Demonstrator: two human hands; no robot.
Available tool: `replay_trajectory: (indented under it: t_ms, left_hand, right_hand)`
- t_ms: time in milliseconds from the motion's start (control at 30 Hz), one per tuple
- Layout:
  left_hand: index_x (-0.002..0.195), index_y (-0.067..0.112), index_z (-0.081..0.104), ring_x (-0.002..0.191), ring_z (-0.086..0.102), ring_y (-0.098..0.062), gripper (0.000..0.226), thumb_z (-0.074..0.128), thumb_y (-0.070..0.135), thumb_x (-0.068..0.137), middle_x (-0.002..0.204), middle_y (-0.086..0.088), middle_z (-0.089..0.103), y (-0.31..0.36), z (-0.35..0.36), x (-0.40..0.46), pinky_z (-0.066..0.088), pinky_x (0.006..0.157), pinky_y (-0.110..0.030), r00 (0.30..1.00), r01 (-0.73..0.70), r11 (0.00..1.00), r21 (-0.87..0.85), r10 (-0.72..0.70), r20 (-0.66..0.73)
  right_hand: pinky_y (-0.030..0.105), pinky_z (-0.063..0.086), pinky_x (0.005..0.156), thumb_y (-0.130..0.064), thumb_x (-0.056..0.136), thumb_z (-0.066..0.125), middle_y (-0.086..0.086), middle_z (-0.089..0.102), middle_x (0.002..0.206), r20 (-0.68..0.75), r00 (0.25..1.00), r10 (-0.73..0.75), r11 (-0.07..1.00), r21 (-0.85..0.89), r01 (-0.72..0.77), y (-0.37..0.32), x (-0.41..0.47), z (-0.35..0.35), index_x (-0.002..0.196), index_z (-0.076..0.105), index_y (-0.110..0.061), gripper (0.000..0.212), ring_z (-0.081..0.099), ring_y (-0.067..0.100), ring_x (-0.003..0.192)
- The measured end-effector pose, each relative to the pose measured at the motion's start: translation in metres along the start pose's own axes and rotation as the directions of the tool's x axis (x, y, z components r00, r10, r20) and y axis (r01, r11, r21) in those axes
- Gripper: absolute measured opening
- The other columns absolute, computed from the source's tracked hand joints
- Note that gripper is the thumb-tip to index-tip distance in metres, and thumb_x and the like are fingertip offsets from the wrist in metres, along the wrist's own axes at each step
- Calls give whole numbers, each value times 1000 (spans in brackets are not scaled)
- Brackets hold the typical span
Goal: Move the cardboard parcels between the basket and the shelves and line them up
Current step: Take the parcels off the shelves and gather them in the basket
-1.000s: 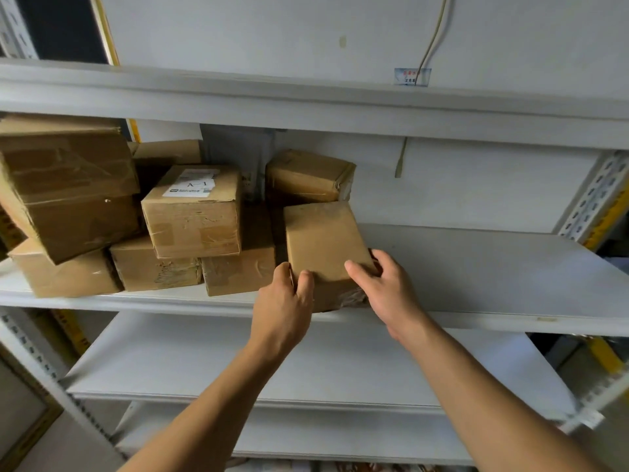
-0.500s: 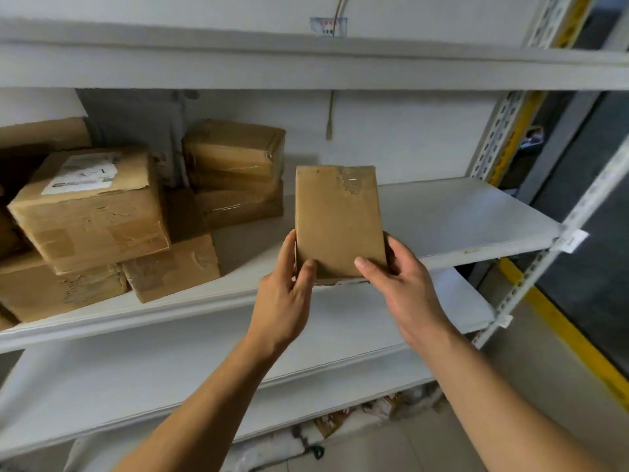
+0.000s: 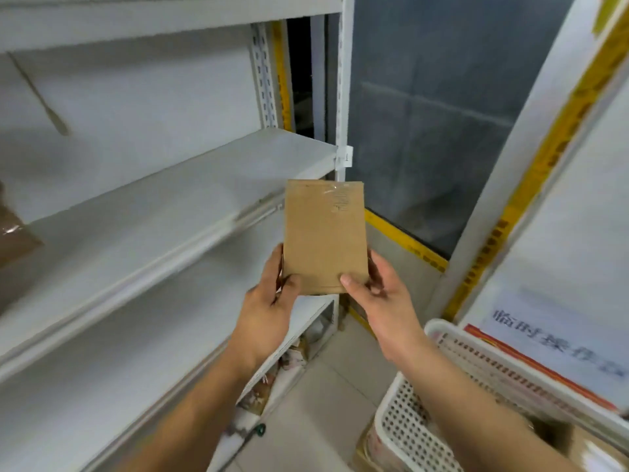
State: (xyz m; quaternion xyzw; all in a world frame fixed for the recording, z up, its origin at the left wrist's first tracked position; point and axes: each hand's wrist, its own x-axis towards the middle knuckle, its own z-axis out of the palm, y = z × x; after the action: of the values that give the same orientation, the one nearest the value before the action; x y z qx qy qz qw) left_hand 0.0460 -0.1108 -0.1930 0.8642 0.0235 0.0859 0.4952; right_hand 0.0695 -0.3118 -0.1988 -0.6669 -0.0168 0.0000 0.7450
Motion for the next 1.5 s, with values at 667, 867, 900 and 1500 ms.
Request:
replay_trajectory:
  t_ms: [667,867,900,1500]
  left_hand:
    - [142,77,25,140,51,-9,66,63,52,94,154,17,52,-45,413,-60,41,118,-52,539,311,947,77,-243,806]
    - [161,54,10,112,65,-6,80,63,37,103,157,9,47,-94,509,-77,56,103,-51,371,358,913,195,-331,868]
    - [163,50,10,109,64,-6,81,63,33,104,156,8,47,-101,524,-79,55,103,-51,355,371,907,200,-338,871]
    - [164,47,9,98,53,13,83,61,21,105,164,11,35,-187,663,-103,44,74,-11,270,296,908,296,-377,886]
  right_hand:
    - [38,54,109,-15,101,71,-7,68,140,-530,712,460,882,183,-434,193,-141,-340,157,44,-31,65,66,15,127]
    - [42,52,113,-13,101,69,-10,67,140,-620,547,563,803,253,-539,272,-158,-387,157,47,-32,63,64,10,128]
    - [42,51,113,-13,101,69,-9,66,141,-630,524,573,792,262,-552,285,-158,-395,157,47,-31,63,63,11,130]
    - [31,36,122,-18,103,68,-4,56,155,-850,203,486,699,238,-675,410,-154,-442,157,49,-24,58,48,13,144]
